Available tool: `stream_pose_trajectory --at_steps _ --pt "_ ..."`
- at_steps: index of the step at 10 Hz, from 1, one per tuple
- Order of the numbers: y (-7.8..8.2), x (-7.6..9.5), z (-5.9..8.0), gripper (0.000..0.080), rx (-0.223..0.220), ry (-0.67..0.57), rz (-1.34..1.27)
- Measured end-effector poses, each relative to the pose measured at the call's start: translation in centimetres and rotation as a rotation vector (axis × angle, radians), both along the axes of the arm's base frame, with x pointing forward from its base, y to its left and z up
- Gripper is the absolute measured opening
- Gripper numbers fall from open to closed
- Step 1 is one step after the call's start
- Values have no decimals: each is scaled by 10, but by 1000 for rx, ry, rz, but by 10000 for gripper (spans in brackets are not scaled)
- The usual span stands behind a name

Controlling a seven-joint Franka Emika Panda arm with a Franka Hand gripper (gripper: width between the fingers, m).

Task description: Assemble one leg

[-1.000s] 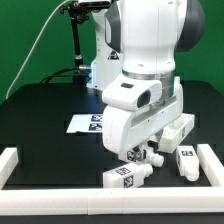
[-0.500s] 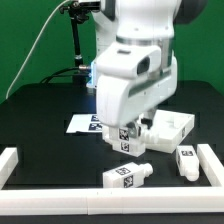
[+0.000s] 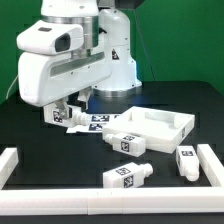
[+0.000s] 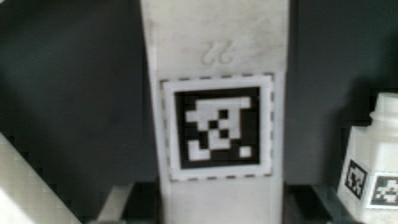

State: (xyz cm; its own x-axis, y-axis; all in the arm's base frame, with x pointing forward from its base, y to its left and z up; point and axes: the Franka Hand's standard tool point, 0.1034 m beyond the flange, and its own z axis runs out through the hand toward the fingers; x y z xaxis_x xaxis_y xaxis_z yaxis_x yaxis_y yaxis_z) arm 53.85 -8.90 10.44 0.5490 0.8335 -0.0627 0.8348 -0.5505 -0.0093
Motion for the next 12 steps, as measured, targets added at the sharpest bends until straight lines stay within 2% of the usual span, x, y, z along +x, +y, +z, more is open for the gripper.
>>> stream_pose_trajectory --at_steps 4,5,6,7,8,10,11,12 --pt "1 -1 -2 285 2 4 0" --pt "-6 -1 -10 285 18 20 -36" --pt "-22 -2 -27 285 31 26 -40" --pt "-32 -10 -50 285 43 39 -49" --pt "-36 -14 -64 285 50 39 -65" --pt "-44 -9 -81 285 56 47 -45" --pt "-43 -8 -81 285 56 46 -45" --pt "-43 -9 -81 372 56 48 -45"
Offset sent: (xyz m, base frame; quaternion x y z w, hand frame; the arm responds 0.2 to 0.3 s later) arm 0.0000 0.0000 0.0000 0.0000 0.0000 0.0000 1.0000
